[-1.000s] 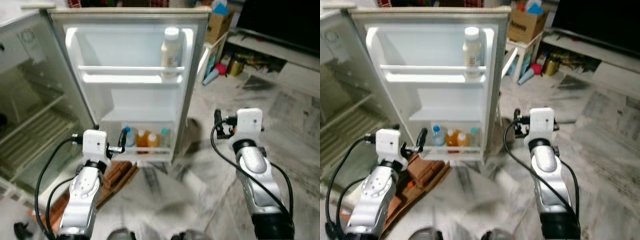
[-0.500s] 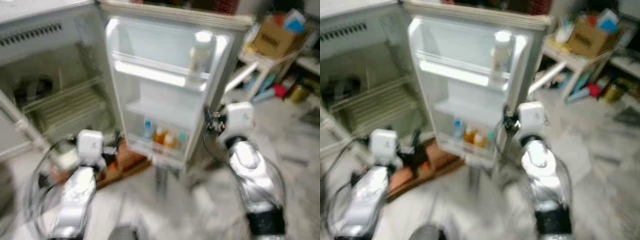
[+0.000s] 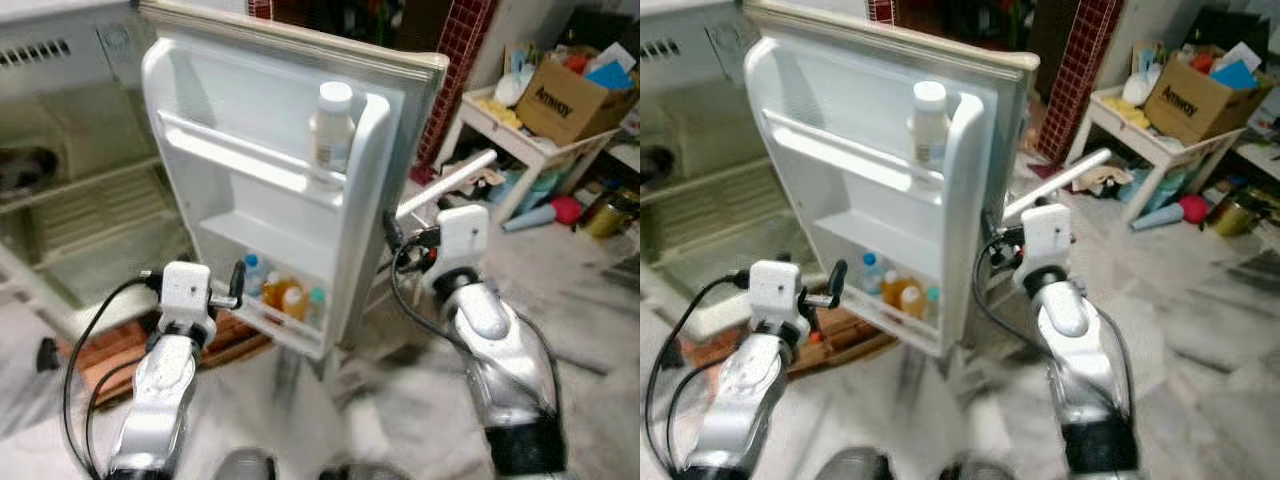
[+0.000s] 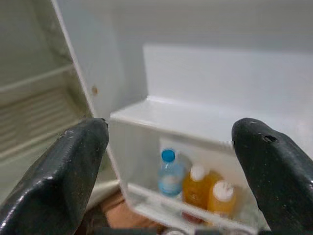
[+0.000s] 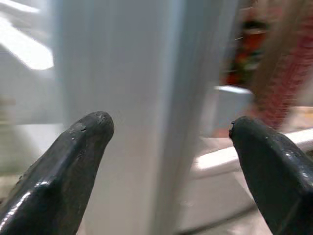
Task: Restocking fridge
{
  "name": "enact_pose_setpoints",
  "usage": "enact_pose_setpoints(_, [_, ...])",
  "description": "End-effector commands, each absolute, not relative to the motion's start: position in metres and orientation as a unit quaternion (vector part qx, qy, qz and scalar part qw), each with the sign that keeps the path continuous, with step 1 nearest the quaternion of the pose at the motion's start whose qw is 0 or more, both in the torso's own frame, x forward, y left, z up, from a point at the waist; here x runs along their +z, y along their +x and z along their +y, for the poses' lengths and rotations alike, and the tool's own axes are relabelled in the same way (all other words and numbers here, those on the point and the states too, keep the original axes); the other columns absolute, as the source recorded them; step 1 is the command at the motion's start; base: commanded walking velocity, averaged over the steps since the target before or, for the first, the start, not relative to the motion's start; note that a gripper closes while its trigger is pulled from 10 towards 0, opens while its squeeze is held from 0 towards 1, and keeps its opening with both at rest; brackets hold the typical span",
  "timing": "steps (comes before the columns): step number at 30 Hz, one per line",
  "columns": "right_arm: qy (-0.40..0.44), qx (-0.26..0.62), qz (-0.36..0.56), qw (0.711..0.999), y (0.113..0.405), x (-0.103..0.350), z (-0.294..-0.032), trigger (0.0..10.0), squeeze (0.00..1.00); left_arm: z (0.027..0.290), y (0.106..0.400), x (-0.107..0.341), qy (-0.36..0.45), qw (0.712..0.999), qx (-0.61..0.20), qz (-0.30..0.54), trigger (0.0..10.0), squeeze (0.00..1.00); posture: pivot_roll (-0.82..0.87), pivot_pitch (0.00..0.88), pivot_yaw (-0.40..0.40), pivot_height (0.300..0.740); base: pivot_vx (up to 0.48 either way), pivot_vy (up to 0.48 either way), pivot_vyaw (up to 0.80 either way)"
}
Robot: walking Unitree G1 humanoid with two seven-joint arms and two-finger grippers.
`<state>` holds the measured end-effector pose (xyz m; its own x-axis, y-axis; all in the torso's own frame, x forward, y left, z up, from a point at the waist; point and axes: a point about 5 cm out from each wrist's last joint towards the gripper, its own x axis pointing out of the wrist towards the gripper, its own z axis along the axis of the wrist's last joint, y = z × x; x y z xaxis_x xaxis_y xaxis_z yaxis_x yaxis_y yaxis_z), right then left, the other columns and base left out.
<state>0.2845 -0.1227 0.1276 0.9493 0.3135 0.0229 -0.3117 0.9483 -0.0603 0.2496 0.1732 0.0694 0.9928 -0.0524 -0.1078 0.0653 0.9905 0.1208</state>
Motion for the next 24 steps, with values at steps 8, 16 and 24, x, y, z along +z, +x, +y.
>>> enact_pose_setpoints(8, [-0.034,0.235,-0.001,0.971,0.277,0.124,-0.115,10.0,0.0,0.169,0.252,0.073,0.071,0.996,-0.043,0.044,10.0,0.0,0.08,0.022,-0.012,0.74,0.0,-0.448,0.16])
enact_pose_setpoints(16, [-0.042,0.228,-0.018,0.973,0.288,0.131,-0.116,10.0,0.0,0.17,0.252,0.073,0.068,0.996,-0.04,0.047,10.0,0.0,0.08,0.023,-0.01,0.74,0.0,-0.48,0.8])
enact_pose_setpoints(24, [-0.061,0.23,-0.035,0.971,0.303,0.139,-0.117,10.0,0.0,0.174,0.253,0.073,0.058,0.997,-0.02,0.047,10.0,0.0,0.08,0.025,-0.012,0.74,0.0,-0.06,0.8])
